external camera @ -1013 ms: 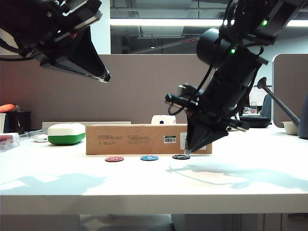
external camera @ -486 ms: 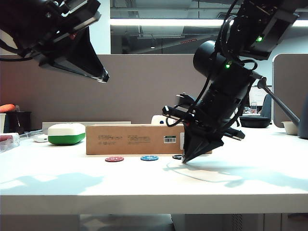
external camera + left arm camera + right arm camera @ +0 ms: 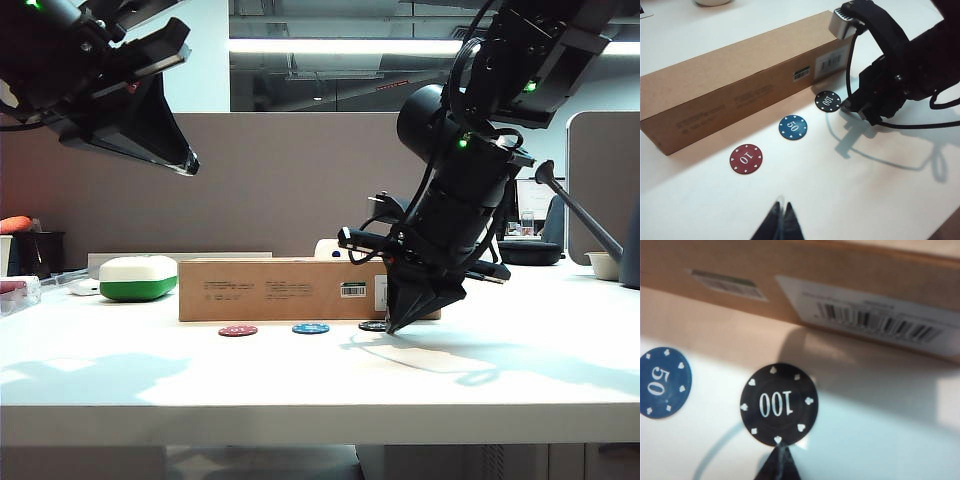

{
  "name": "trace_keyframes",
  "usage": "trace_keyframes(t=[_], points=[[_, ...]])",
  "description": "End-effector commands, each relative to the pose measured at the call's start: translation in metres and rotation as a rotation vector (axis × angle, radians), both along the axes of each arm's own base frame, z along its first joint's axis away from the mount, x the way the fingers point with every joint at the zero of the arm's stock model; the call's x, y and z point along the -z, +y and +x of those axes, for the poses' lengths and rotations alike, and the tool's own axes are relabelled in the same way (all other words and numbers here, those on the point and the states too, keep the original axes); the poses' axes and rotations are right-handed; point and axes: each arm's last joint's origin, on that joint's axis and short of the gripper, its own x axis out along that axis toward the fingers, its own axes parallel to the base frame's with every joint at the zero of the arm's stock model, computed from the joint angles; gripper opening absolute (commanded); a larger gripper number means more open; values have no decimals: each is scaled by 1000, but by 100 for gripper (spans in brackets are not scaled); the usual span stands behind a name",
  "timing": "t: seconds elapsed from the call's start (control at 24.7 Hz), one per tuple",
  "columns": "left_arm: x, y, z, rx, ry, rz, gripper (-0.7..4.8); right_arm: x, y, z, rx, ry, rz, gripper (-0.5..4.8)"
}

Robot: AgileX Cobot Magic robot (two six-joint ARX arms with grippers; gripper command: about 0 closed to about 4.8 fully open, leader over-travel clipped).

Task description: Push the chip with the highest value in the row forward next to the rectangular box.

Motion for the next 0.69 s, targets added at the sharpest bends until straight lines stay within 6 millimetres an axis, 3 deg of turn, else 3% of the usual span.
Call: trace_keyframes(t=[0.04, 0.69], points=[[-2, 0, 0, 3, -12, -14, -5, -3, 1, 2, 4, -22, 8, -9], [-2, 0, 0, 3, -12, -14, -5, 3, 6, 6, 39, -24, 47, -9]])
